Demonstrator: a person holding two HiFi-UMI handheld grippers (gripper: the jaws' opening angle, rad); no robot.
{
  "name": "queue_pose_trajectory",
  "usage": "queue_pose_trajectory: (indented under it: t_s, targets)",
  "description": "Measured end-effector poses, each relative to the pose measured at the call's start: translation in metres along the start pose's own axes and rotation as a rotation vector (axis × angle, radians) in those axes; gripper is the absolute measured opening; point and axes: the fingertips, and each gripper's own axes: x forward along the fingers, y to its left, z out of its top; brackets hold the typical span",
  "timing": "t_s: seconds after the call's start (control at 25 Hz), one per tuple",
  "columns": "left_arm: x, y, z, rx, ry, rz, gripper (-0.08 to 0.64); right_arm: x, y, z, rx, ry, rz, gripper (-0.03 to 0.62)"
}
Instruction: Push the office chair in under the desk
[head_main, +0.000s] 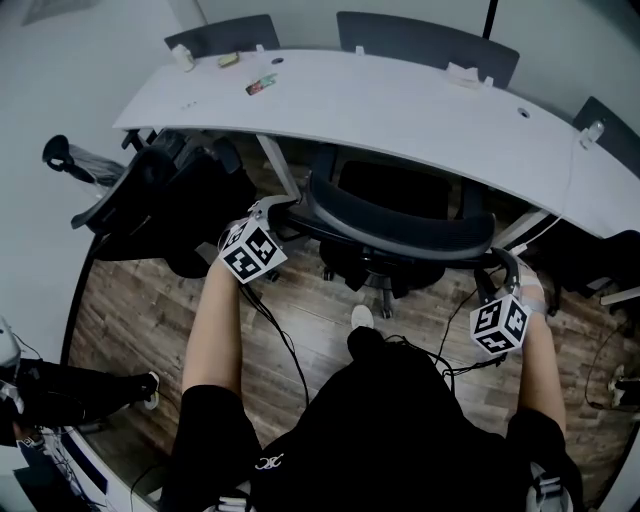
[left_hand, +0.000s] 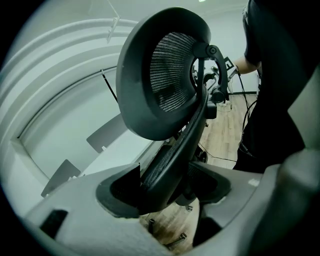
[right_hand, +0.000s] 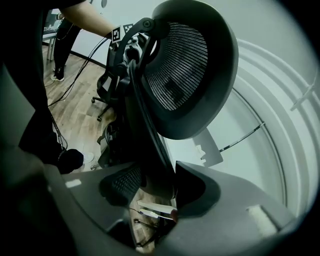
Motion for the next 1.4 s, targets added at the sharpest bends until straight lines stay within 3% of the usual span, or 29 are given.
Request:
queue_pose_trajectory:
  t_s: [0.92, 1.4]
  targets:
    - [0.103, 0.109, 0.036, 0.06, -0.09, -0.057, 0.304, 0.096, -0.09, -0.012, 0.102, 0.121, -0.069, 0.229]
    - [0.153, 0.156, 0.062, 0.078, -0.136, -0.045, 0.304, 0.145, -0.14, -0.025, 0.121, 0.167, -0.107, 0.235]
